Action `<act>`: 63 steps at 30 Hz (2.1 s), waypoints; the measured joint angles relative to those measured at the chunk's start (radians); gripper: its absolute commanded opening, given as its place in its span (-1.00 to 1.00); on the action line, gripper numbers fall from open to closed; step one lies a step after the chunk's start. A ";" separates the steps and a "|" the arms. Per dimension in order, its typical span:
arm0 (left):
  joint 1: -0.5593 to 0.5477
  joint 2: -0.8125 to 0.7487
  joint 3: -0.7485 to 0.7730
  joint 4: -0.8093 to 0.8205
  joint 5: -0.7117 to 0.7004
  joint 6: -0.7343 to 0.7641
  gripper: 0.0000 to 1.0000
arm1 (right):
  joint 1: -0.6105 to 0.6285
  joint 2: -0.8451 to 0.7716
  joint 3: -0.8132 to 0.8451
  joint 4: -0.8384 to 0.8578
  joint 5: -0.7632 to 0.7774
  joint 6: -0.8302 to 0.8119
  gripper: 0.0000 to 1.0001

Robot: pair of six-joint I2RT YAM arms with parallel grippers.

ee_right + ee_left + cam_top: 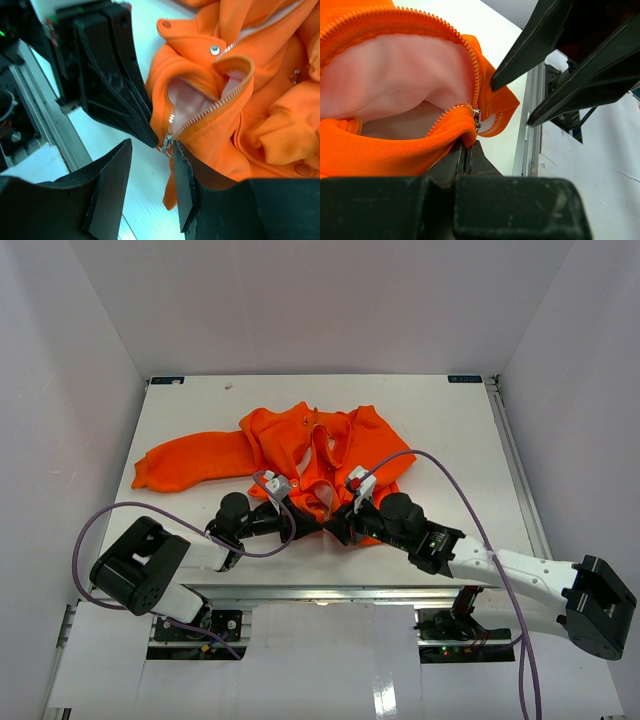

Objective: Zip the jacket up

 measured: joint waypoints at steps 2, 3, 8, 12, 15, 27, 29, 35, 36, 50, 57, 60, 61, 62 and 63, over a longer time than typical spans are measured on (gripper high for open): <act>0.000 0.000 0.000 0.000 0.001 0.000 -1.00 | 0.000 0.017 -0.008 0.001 0.000 0.000 -0.11; 0.000 0.000 0.000 0.000 0.001 0.000 -1.00 | -0.001 0.026 -0.009 0.001 0.001 0.000 -0.11; 0.000 0.000 0.000 -0.004 0.001 0.000 -1.00 | -0.001 0.074 -0.009 0.026 0.000 0.001 -0.11; 0.000 0.000 0.000 -0.004 0.002 0.000 -1.00 | -0.001 0.110 -0.009 0.046 0.000 0.004 -0.11; 0.001 0.000 0.000 -0.004 0.001 0.000 -1.00 | 0.000 0.120 -0.010 0.055 0.006 0.006 -0.11; 0.008 0.000 -0.001 -0.005 -0.016 0.001 -1.00 | 0.011 0.151 -0.011 0.090 0.065 0.034 -0.45; 0.008 0.000 -0.001 -0.004 -0.020 0.001 -1.00 | 0.015 0.155 -0.011 0.091 0.081 0.035 -0.47; 0.007 0.000 -0.001 0.002 -0.018 0.001 -1.00 | 0.027 0.163 -0.011 0.097 0.120 0.037 -0.54; 0.007 0.000 -0.001 0.002 -0.020 0.001 -1.00 | 0.027 0.165 -0.011 0.099 0.123 0.037 -0.58; 0.008 0.000 -0.001 0.003 -0.028 0.000 -1.00 | 0.050 0.179 -0.008 0.099 0.195 0.034 -0.84; 0.007 0.000 -0.001 0.007 -0.037 -0.003 -1.00 | 0.066 0.169 0.002 0.077 0.236 0.026 -0.85; 0.007 0.000 -0.001 0.016 -0.043 -0.002 -1.00 | 0.067 0.164 0.005 0.076 0.245 0.019 -0.85; 0.007 0.000 -0.001 0.018 -0.044 -0.002 -1.00 | 0.068 0.162 0.005 0.076 0.247 0.017 -0.85; 0.007 0.000 -0.001 0.021 -0.044 -0.002 -1.00 | 0.069 0.160 0.005 0.076 0.249 0.014 -0.85; 0.007 0.000 -0.001 0.022 -0.044 -0.002 -1.00 | 0.070 0.158 0.005 0.076 0.251 0.010 -0.85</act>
